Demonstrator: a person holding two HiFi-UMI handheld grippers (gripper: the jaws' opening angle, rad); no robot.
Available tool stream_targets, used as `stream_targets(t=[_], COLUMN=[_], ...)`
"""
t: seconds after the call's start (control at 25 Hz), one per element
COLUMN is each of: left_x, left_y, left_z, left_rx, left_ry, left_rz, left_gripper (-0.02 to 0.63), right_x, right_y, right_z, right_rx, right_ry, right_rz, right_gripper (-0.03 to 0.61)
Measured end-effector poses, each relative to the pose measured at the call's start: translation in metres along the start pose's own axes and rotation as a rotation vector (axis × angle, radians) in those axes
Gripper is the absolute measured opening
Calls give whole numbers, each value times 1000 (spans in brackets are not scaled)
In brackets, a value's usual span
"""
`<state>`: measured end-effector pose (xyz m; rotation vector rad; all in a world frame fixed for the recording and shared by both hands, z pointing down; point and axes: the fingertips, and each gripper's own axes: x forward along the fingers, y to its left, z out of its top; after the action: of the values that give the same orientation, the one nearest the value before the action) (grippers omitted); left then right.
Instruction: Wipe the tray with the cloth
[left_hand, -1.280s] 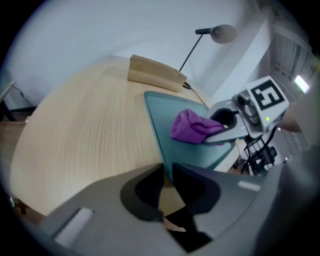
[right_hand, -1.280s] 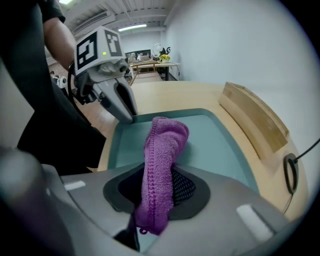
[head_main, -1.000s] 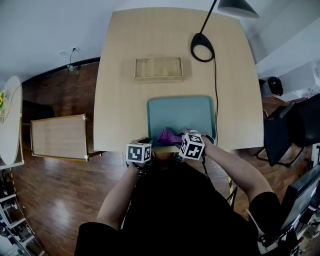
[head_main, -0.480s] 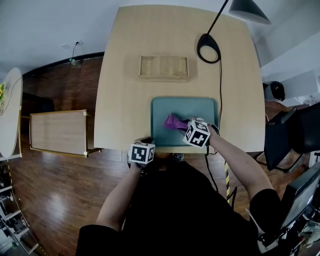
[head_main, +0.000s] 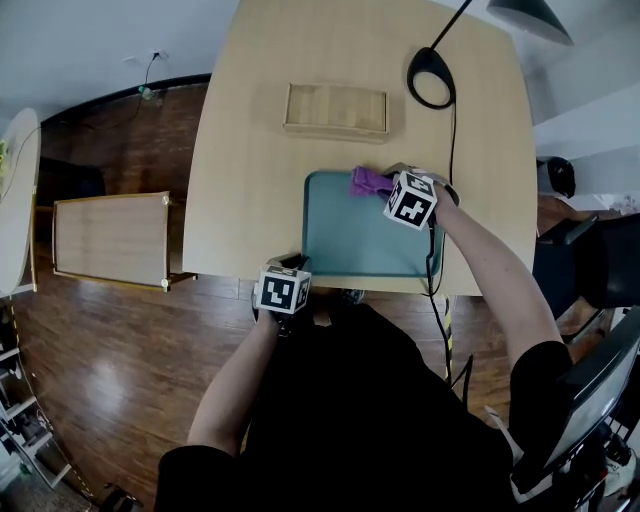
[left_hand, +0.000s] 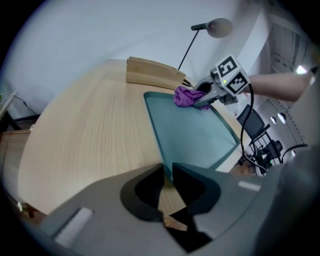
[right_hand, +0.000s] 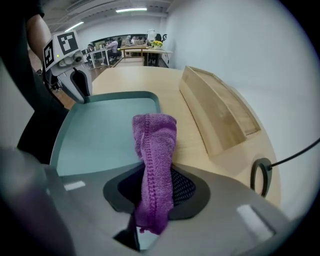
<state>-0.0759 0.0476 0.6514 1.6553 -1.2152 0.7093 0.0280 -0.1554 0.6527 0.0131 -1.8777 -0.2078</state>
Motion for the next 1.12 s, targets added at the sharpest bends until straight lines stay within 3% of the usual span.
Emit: stream_targets(t=[0.24, 0.64, 0.8, 0.96, 1.12], left_x=[4, 3, 5, 7, 6], left_y=[5, 4, 3, 1, 1], left_z=[-3, -3, -4, -2, -2], left_rx=[9, 10, 14, 19, 34], left_ry=[2, 12, 18, 11, 10], left_rz=[31, 66, 61, 61, 75], left_gripper=[80, 78, 78, 78, 78], right_x=[-6, -26, -31, -33, -38], right_y=[24, 136, 172, 180, 191], right_z=[-5, -17, -20, -21, -21], right_rx=[22, -29, -57, -45, -63], right_ry=[-27, -80, -68, -68, -56], right_rz=[17, 110, 177, 204, 323], right_gripper=[103, 103, 103, 103, 101])
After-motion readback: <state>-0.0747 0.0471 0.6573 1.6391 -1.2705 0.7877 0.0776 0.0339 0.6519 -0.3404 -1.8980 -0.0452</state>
